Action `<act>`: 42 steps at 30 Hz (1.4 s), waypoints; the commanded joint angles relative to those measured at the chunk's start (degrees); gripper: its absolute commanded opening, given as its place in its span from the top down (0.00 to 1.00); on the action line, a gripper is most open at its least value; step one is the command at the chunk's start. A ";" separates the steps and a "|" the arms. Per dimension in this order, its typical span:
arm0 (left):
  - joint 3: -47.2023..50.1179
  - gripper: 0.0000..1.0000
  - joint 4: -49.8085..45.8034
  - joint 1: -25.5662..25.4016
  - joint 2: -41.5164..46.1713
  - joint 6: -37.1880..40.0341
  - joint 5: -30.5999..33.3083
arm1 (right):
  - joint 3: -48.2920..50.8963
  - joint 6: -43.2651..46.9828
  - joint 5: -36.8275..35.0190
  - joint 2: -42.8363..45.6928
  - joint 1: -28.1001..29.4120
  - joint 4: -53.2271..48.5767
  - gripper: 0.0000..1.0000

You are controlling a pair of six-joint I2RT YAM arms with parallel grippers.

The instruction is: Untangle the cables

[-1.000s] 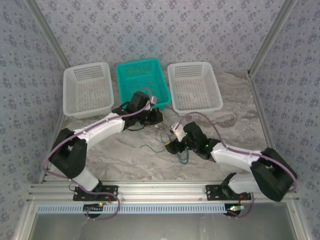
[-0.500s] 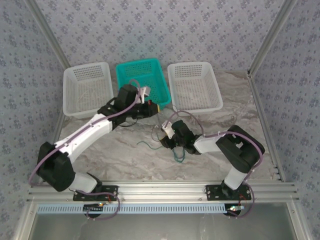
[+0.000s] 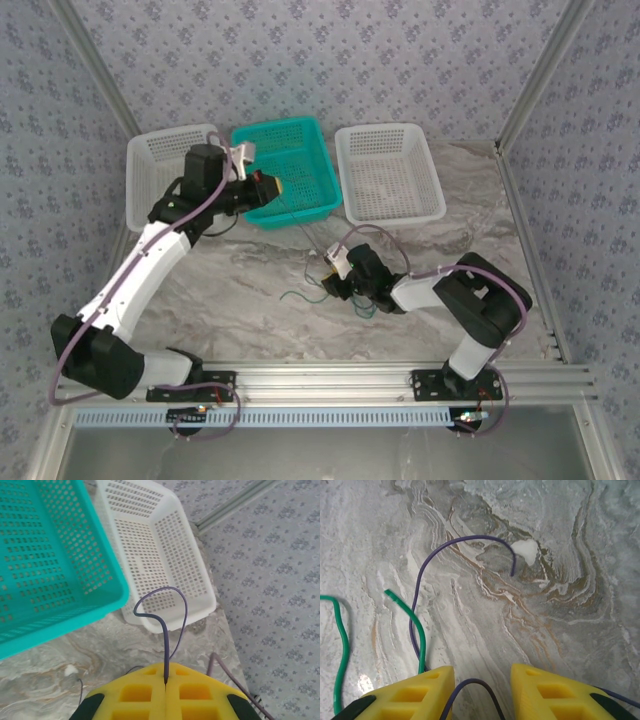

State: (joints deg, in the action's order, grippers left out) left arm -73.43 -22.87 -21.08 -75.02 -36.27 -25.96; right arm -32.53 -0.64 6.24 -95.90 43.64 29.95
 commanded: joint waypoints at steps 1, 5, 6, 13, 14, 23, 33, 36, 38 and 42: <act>-5.81 1.00 0.38 3.79 4.59 3.35 0.12 | 2.28 -0.76 -1.37 0.89 -0.20 -4.33 0.61; -5.25 1.00 2.45 4.59 4.88 2.72 -1.61 | 1.33 -1.93 -0.45 5.09 -0.15 -6.73 0.46; -4.22 1.00 3.78 4.56 4.52 1.74 -2.81 | 0.39 -2.31 0.52 6.78 -0.22 -8.87 0.39; 1.32 1.00 9.68 1.80 1.85 -1.34 -4.76 | -4.23 -4.90 2.11 19.85 -0.69 -12.28 0.09; 1.25 1.00 9.87 1.14 1.28 -1.13 -4.64 | -4.65 -4.98 2.89 20.67 -1.25 -11.73 0.07; -0.14 1.00 10.87 -2.03 -1.96 -0.49 -5.32 | -12.05 -6.64 8.87 15.40 -2.27 -0.36 0.14; -0.13 1.00 10.58 -2.64 -1.22 0.00 -6.17 | -16.38 -8.20 6.32 5.14 -2.95 11.61 0.43; 0.04 1.00 10.66 -2.83 -0.96 0.10 -6.22 | -17.41 -7.92 6.58 3.75 -3.05 12.20 0.53; 0.12 1.00 10.83 -2.83 -0.91 0.31 -6.22 | -17.81 -7.97 7.00 3.00 -3.03 12.79 0.67; 0.40 1.00 10.24 -2.87 -0.29 1.89 -5.38 | -18.01 -9.77 8.09 2.71 -3.16 13.79 1.00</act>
State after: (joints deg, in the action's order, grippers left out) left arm -72.18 -13.50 -23.66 -77.17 -36.38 -30.83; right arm -48.93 -8.84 13.37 -92.73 40.73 40.75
